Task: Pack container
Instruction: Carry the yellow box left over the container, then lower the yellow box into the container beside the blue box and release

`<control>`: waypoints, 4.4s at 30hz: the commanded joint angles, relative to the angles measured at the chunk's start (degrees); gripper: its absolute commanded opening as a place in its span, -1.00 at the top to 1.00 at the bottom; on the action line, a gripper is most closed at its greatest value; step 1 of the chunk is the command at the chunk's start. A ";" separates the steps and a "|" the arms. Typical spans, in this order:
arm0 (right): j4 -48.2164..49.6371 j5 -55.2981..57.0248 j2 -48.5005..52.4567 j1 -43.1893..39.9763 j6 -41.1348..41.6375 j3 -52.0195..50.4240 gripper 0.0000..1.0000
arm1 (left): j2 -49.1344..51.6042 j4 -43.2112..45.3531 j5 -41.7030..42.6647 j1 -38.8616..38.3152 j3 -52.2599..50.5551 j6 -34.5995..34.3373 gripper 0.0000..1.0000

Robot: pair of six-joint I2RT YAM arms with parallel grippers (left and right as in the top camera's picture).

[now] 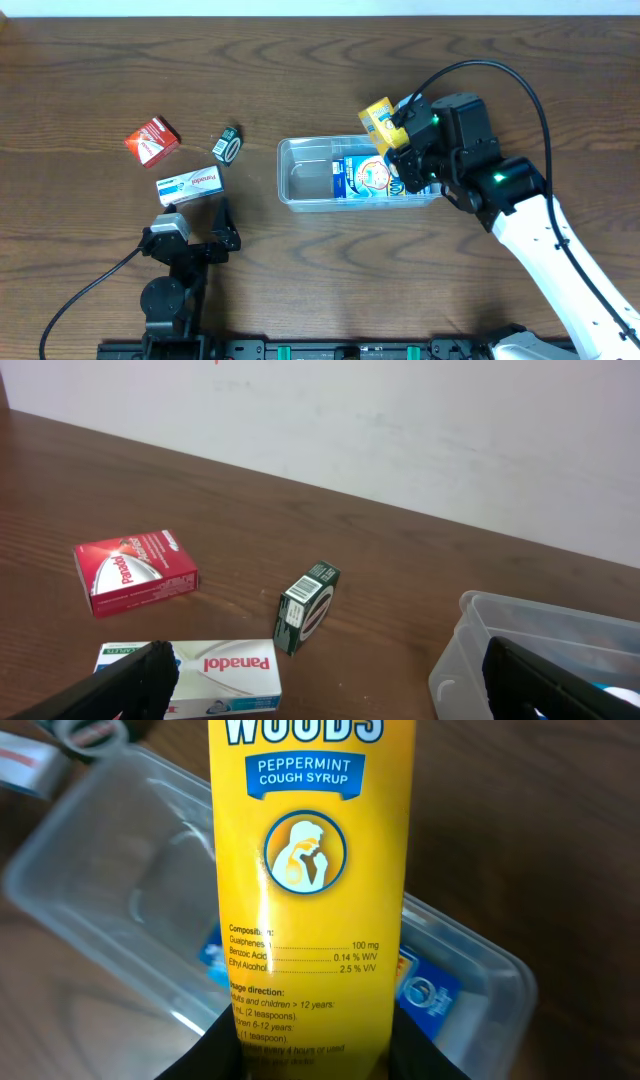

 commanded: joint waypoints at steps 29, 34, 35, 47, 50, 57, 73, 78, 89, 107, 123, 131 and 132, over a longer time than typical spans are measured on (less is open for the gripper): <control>-0.81 -2.40 6.12 0.57 -23.82 0.37 0.43 | 0.02 -2.01 0.63 -0.22 -0.90 0.76 -0.96; -0.76 -4.57 9.38 0.57 -25.49 0.37 0.39 | 0.02 -2.01 0.63 -0.22 -0.90 0.76 -0.96; -0.72 -5.20 10.05 0.57 -25.73 0.37 0.38 | 0.02 -2.01 0.63 -0.22 -0.90 0.76 -0.96; -1.79 -6.23 11.96 0.57 -28.50 0.37 0.04 | 0.02 -2.01 0.63 -0.22 -0.90 0.76 -0.96; -2.45 -5.92 12.04 0.52 -31.61 0.37 0.03 | 0.02 -2.01 0.63 -0.22 -0.90 0.76 -0.96; -1.22 -1.46 12.07 0.46 -32.28 0.35 -0.02 | 0.02 -2.01 0.63 -0.22 -0.90 0.76 -0.96; 1.20 -20.11 11.93 0.57 -5.25 0.44 0.87 | 0.02 -2.01 0.63 -0.22 -0.90 0.76 -0.96; 2.03 -20.20 12.09 1.73 2.21 0.37 0.97 | 0.02 -2.01 0.63 -0.22 -0.90 0.76 -0.96; 3.37 -15.63 17.88 5.38 6.12 0.31 0.98 | 0.02 -2.01 0.63 -0.22 -0.90 0.76 -0.96; 4.00 3.13 21.38 5.27 8.72 0.31 0.97 | 0.02 -2.01 0.63 -0.22 -0.90 0.76 -0.96; 4.20 10.60 21.38 2.40 11.02 0.31 0.97 | 0.02 -2.01 0.63 -0.22 -0.90 0.76 -0.96; 4.15 8.37 21.33 2.43 9.51 0.35 0.98 | 0.02 -2.01 0.63 -0.22 -0.90 0.76 -0.96; 4.15 6.86 21.22 2.78 8.87 0.39 0.97 | 0.02 -2.01 0.63 -0.22 -0.90 0.76 -0.96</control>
